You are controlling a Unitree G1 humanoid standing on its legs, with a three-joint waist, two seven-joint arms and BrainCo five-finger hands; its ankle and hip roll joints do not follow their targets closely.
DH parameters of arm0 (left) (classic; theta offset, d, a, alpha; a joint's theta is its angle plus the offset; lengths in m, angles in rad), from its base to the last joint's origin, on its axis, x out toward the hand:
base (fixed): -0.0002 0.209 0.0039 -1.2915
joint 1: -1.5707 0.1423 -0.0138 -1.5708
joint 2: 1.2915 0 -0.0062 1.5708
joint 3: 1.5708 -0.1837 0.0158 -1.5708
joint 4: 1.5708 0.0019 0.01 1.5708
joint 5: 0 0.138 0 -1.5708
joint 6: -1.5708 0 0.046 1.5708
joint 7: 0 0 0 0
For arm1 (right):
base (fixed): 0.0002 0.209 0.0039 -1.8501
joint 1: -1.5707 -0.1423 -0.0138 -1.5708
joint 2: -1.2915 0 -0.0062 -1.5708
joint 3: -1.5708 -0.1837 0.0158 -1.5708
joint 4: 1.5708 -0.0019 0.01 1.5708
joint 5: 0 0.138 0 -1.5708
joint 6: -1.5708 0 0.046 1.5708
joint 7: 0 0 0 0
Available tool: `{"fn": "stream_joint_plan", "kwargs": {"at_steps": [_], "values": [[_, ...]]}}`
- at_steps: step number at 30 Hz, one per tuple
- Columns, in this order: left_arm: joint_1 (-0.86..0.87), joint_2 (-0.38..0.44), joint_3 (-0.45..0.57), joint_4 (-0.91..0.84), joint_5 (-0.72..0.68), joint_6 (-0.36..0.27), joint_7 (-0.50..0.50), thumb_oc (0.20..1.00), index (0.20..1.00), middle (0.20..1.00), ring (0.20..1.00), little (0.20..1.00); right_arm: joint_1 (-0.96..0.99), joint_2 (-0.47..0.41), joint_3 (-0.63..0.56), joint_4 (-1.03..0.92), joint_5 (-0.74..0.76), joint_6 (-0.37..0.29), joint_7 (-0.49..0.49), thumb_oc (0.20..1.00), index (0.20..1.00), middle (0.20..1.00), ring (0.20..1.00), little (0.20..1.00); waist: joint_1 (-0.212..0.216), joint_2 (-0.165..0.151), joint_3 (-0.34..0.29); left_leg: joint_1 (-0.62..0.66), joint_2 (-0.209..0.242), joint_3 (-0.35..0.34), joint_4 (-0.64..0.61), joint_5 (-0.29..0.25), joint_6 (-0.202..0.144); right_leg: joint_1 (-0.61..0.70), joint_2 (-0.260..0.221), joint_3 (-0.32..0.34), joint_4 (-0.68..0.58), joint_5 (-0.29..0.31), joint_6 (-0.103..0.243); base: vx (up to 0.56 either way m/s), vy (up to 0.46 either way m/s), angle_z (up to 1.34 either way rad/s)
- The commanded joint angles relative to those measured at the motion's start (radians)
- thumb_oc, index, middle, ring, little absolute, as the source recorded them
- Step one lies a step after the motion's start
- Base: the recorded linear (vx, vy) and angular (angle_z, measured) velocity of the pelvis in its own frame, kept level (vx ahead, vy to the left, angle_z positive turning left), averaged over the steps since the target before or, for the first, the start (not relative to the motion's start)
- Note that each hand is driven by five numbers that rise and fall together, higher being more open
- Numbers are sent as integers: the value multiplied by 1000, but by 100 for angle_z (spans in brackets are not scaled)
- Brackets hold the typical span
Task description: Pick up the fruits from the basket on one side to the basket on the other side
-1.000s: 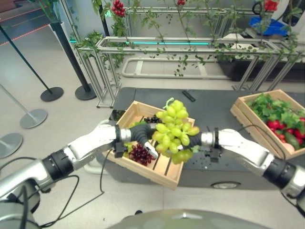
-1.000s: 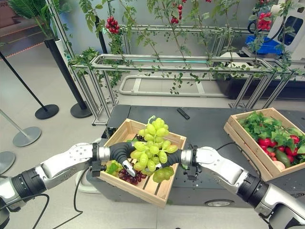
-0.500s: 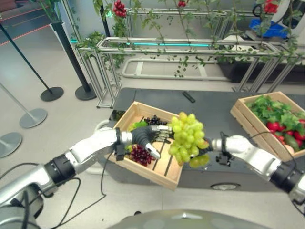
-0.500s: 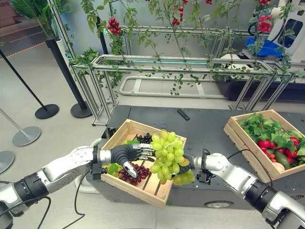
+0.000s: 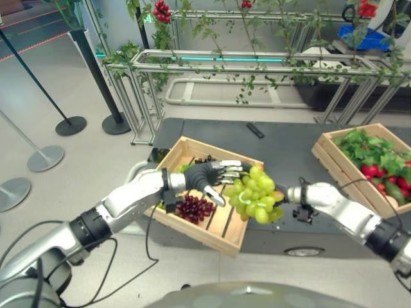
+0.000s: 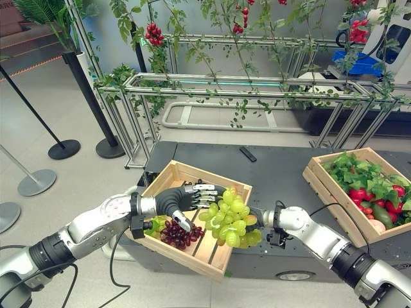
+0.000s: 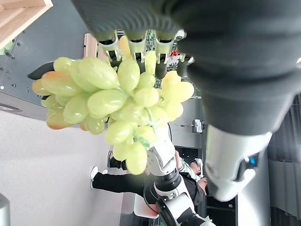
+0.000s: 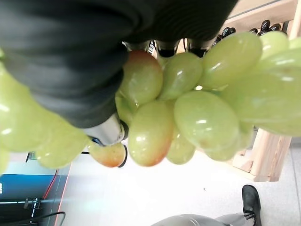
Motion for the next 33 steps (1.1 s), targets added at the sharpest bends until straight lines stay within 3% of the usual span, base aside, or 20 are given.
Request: {"fn": "stream_joint_plan", "kwargs": {"at_steps": [1,17,29,33], "values": [[-68,-25,53,35,-13,-64,18,1000,1000,1000,1000,1000,-102,22,-28,-88,-9,-71,-23,200,200,200,200,200,3,-39,-20,-10,-43,4,32,-75,28,-28,-26,-15,114,-68,70,0,0,0],[-95,-71,66,40,86,-110,81,1000,1000,1000,1000,1000,-255,54,8,-248,142,-23,-7,200,200,200,200,200,6,-45,-20,-10,-40,4,33,-74,29,-28,-22,-7,109,-67,65,0,0,0],[-95,-52,44,52,62,-142,103,1000,1000,1000,1000,1000,-222,115,10,-258,702,44,-18,200,200,200,200,200,14,-52,-24,-10,-39,0,35,-74,27,-24,-23,-12,108,-68,64,0,0,0],[-109,-14,35,48,57,-149,106,1000,1000,1000,1000,1000,-206,127,-12,-253,814,28,-49,200,200,200,200,200,15,-55,-28,-10,-39,2,36,-75,27,-24,-22,-10,107,-68,64,0,0,0]]}}
